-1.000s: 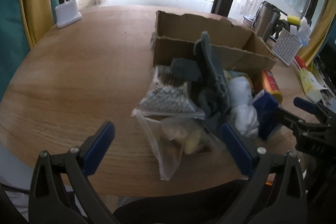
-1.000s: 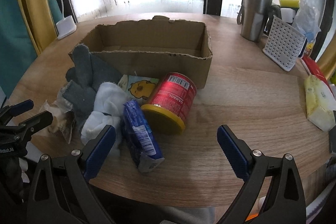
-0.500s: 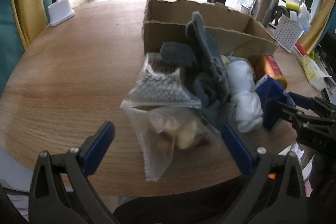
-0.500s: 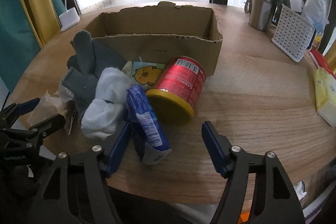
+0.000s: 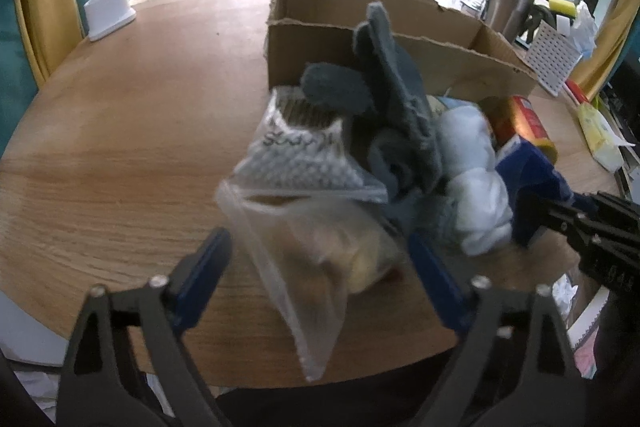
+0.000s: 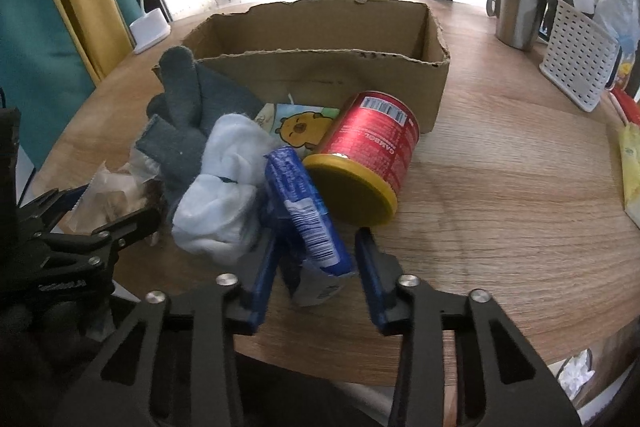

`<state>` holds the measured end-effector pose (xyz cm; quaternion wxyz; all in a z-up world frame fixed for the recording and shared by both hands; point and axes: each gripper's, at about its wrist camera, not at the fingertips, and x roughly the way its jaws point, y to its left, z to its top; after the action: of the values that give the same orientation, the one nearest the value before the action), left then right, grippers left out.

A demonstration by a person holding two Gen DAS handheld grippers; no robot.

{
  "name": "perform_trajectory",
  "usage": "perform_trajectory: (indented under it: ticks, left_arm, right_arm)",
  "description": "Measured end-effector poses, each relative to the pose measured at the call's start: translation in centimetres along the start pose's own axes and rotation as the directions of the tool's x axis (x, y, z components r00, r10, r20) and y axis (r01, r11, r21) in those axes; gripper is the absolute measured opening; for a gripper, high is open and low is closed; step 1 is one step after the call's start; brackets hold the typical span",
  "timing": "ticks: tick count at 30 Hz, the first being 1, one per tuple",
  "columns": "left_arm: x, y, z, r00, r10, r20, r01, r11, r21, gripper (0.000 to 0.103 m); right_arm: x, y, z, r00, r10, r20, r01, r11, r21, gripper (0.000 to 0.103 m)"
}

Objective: Organize objects
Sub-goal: 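Grasp the blue snack packet with the right tool while the left tool grasps the clear zip bag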

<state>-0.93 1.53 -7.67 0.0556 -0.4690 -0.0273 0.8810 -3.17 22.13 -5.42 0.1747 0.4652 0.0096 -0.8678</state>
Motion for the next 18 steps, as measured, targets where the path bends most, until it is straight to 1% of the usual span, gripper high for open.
perform_trajectory:
  ticks: [2, 3, 4, 8, 10, 18]
  left_arm:
    - [-0.1, 0.0, -0.1, 1.000, -0.006, 0.004, 0.006, 1.000, 0.003, 0.084]
    - [-0.1, 0.0, -0.2, 1.000, -0.012, 0.003, 0.012, 1.000, 0.005, 0.073]
    - [-0.1, 0.0, -0.2, 1.000, -0.015, -0.003, 0.015, 1.000, 0.008, 0.066]
    - [-0.2, 0.0, -0.3, 1.000, -0.024, -0.005, 0.024, 1.000, 0.006, 0.060]
    - [-0.4, 0.1, -0.4, 1.000, -0.025, -0.002, 0.025, 1.000, 0.003, 0.058]
    - [-1.9, 0.1, -0.2, 0.999, -0.032, 0.025, 0.032, 0.999, -0.001, 0.054]
  right_arm:
    - [-0.1, 0.1, -0.1, 1.000, 0.010, 0.006, -0.010, 1.000, -0.003, 0.029]
    - [-0.2, 0.2, -0.1, 1.000, 0.012, 0.007, -0.012, 1.000, -0.006, 0.028]
    - [-0.3, 0.2, -0.1, 1.000, 0.016, 0.010, -0.016, 1.000, -0.009, 0.025]
    - [-0.8, 0.5, 0.0, 0.999, 0.023, 0.022, -0.022, 0.999, -0.023, 0.017]
    - [-1.2, 0.8, 0.1, 0.999, 0.025, 0.031, -0.024, 0.999, -0.034, 0.016]
    - [-2.3, 1.3, 0.5, 0.998, 0.022, 0.061, -0.019, 0.998, -0.055, 0.015]
